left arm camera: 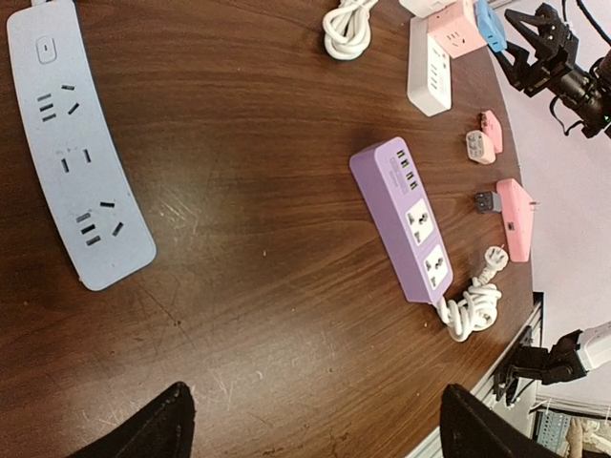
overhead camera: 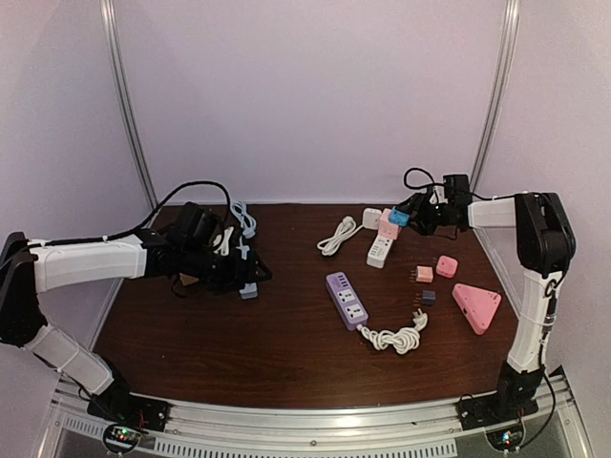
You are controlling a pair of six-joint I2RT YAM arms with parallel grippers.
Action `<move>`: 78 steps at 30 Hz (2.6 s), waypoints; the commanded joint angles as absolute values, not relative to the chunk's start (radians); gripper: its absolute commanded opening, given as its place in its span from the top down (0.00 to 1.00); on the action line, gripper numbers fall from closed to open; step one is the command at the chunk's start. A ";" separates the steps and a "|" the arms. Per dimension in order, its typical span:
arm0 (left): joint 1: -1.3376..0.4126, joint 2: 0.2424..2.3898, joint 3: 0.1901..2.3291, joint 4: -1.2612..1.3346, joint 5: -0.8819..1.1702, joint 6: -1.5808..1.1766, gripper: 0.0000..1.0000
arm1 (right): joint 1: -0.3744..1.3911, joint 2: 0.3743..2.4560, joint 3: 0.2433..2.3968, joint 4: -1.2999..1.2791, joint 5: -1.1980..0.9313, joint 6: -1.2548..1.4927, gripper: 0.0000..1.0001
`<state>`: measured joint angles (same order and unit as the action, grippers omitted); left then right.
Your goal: Pull the plug off the socket
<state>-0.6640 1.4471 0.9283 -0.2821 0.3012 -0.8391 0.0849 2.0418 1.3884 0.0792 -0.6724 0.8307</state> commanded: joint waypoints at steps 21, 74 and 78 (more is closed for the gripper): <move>-0.672 1.442 0.943 -0.236 0.294 -0.840 0.10 | 0.083 2.020 1.206 0.298 -0.828 1.039 0.97; -0.788 1.770 1.221 -0.217 0.185 -0.582 0.18 | 0.497 1.732 0.775 0.372 -0.871 0.994 0.83; -0.791 1.758 1.252 -0.251 0.178 -0.378 0.20 | 0.496 1.747 0.809 0.304 -0.855 0.938 0.83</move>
